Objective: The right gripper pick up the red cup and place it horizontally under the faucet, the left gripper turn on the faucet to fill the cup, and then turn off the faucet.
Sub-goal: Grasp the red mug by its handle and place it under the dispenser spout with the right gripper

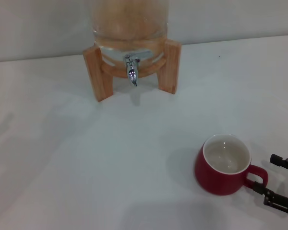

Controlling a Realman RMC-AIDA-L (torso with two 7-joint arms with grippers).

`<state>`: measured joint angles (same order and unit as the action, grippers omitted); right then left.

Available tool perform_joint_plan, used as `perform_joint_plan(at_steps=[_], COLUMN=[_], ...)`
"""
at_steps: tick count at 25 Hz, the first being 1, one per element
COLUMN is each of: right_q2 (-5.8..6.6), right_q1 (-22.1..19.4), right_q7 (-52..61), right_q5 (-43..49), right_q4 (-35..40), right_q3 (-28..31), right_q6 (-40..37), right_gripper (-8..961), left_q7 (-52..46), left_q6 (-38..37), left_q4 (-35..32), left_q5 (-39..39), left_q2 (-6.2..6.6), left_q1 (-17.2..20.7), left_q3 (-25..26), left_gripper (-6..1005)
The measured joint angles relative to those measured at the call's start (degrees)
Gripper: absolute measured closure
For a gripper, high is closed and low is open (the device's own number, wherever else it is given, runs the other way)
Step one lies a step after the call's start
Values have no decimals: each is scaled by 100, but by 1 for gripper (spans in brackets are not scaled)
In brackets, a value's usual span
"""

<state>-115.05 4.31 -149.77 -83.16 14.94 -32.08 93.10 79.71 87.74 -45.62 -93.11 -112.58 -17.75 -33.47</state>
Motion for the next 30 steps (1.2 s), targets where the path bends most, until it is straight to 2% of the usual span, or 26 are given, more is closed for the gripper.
perform_joint_plan(at_steps=[14, 30], right_q2=[-6, 0], right_q1=[132, 99], right_q7=[0, 0], right_q5=[-85, -260], right_q4=[-89, -55], right_q3=[9, 80], right_q6=[-335, -370], right_gripper=[145, 145], left_q7=[-14, -25], left_q6=[72, 147], left_q4=[1, -61], left_q5=[-3, -37], left_q2=[-26, -45], left_q1=[43, 113], left_q3=[8, 8], left_gripper=[197, 196])
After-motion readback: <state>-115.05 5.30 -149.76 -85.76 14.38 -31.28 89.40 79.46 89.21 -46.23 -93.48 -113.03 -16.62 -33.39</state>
